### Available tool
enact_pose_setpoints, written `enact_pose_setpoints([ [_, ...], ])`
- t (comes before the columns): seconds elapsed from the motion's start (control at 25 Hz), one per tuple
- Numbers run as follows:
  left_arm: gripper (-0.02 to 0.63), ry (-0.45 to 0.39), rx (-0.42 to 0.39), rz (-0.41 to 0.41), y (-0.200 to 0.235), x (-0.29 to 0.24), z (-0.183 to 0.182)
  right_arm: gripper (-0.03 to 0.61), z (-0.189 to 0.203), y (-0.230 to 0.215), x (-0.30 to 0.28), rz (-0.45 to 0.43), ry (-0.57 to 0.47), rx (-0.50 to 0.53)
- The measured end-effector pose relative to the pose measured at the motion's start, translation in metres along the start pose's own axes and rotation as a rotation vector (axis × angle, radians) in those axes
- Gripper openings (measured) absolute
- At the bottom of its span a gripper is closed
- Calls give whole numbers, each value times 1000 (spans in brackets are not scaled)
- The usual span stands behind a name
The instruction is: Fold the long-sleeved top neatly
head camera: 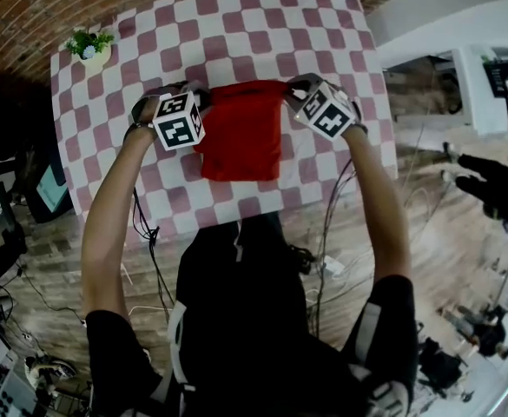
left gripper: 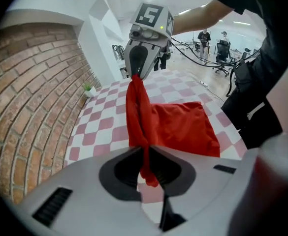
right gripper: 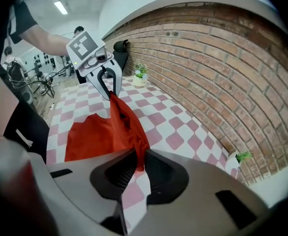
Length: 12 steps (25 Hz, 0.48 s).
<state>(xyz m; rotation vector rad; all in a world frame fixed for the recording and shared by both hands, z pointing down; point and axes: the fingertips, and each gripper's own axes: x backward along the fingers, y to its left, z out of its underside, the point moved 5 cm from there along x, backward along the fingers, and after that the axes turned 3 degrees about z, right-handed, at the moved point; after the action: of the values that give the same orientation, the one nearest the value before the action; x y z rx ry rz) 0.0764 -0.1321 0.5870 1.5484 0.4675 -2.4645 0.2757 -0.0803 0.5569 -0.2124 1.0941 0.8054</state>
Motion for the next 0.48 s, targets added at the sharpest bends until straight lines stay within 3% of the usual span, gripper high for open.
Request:
enact_pose_setpoints([
  [0.24,46,-14,-53,-24,-51,17,-8,57,13,55,35,37,-17,1],
  [0.48,46,-28,-57,6,-104,16,-2,57,29,113,49,32,6,18],
])
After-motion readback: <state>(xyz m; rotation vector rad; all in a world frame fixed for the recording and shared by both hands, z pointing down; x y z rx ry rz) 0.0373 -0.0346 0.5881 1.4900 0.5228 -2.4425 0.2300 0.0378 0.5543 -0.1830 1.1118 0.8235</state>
